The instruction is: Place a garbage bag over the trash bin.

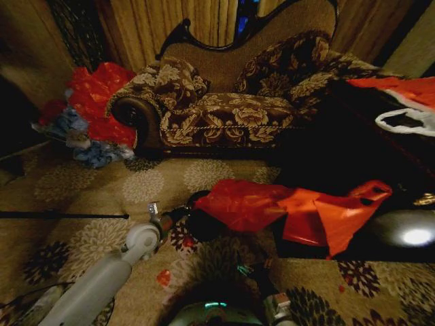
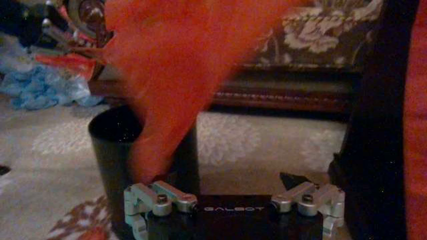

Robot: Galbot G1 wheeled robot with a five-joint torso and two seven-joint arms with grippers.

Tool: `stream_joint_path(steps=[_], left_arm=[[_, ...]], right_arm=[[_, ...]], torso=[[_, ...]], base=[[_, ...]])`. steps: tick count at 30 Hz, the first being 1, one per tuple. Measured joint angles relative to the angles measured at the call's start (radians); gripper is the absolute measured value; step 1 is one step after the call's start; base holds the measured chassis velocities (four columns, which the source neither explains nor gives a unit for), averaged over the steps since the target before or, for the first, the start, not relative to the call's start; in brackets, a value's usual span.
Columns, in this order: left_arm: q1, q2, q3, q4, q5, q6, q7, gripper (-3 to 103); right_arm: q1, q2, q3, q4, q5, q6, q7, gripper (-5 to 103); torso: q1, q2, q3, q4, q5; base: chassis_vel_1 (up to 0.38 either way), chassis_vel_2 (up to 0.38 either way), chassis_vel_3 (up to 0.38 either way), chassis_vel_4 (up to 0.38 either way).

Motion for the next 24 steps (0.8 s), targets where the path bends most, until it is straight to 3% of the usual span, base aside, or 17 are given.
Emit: stream_joint_path(steps=[7, 13, 17, 22, 23, 24], left_arm=[[-0.149, -0.010, 0.045, 0.005, -0.024, 0.002, -0.018, 0], [-0.168, -0.002, 0.053, 0.001, -0.031, 0.004, -0.006, 0], [-0.163, 0.006, 0.058, -0.014, -0.032, 0.005, 0.003, 0], [-0.170, 0.024, 0.068, -0.035, -0.042, 0.005, 0.010, 0], [-0.170, 0.024, 0.068, -0.035, -0.042, 0.005, 0.010, 0], [-0.179, 0.033, 0.073, -0.039, -0.047, 0.005, 0.013, 0]], right_arm=[[-0.083, -0.045, 0.054, 0.088, 0.037, 0.013, -0.043, 100], [-0.113, -0.077, 0.095, 0.138, 0.082, 0.019, -0.046, 100], [-0.096, -0.111, 0.073, 0.197, 0.160, -0.020, -0.012, 102], [0.040, -0.181, -0.039, 0.223, 0.340, -0.141, 0.058, 84], [0.040, -0.181, -0.039, 0.223, 0.340, -0.141, 0.058, 84], [0.088, -0.209, -0.069, 0.205, 0.407, -0.172, 0.063, 78]], torso=[[0.000, 0.000, 0.000, -0.0003, 0.0002], [0.000, 0.000, 0.000, -0.0001, 0.0000], [0.000, 0.000, 0.000, -0.0002, -0.0001], [0.000, 0.000, 0.000, 0.0000, 0.0001], [0.000, 0.000, 0.000, 0.0000, 0.0001], [0.000, 0.000, 0.000, 0.0000, 0.0002]], base=[[0.000, 0.000, 0.000, 0.000], [0.000, 0.000, 0.000, 0.000], [0.000, 0.000, 0.000, 0.000], [0.000, 0.000, 0.000, 0.000], [0.000, 0.000, 0.000, 0.000], [0.000, 0.000, 0.000, 0.000]])
